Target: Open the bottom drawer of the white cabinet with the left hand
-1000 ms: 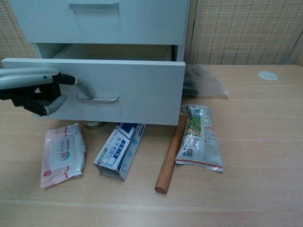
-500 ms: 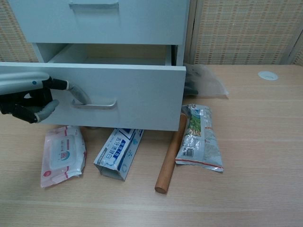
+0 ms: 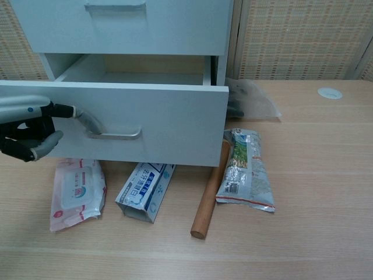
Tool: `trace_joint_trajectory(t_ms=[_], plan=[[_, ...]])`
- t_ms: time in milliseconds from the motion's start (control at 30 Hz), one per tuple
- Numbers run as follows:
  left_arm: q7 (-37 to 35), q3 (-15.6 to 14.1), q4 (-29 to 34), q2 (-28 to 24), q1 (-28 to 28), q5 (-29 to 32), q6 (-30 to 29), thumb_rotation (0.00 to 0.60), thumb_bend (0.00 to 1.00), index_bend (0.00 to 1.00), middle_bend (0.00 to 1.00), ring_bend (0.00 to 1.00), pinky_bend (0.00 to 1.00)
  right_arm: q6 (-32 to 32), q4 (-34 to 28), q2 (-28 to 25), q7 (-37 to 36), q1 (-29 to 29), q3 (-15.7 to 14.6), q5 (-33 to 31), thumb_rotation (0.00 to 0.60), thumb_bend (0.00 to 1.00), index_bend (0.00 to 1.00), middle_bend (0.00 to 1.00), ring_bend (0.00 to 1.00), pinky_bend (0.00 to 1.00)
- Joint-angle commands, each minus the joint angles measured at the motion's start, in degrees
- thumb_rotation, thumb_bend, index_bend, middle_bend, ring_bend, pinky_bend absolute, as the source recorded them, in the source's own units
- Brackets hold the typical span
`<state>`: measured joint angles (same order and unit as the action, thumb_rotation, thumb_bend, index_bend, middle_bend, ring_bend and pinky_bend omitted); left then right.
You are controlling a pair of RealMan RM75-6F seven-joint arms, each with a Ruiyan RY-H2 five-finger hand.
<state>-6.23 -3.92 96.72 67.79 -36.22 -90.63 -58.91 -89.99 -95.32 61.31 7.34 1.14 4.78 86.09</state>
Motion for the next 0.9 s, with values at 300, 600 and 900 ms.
trace_joint_trajectory(t_ms=[300, 600, 900], plan=[[0.09, -0.43, 2.2, -1.5, 3.54, -3.19, -6.31, 0.6, 0.73, 0.23, 0.89, 0.9, 1.0, -0.06, 0.47, -0.07, -0.78, -0.01, 0.09, 0.15, 0.6, 0.15, 0.2, 0.26, 0.19, 0.24], [1.16, -2.78, 3.86, -5.73, 11.1, -4.23, -15.65, 0.6, 0.73, 0.35, 0.75, 0.7, 0.95, 0.15, 0.42, -1.12, -1.88, 0.3, 0.59, 0.02, 0.6, 0.15, 0.2, 0.26, 0.19, 0.24], [6.57, -1.82, 0.57, -6.53, 20.92, 4.91, -24.07, 0.6, 0.71, 0.53, 0.72, 0.66, 0.72, 2.68, 1.36, -0.78, -4.35, 1.27, 0.21, -0.31, 0.6, 0.15, 0.2, 0.26, 0.19, 0.24]])
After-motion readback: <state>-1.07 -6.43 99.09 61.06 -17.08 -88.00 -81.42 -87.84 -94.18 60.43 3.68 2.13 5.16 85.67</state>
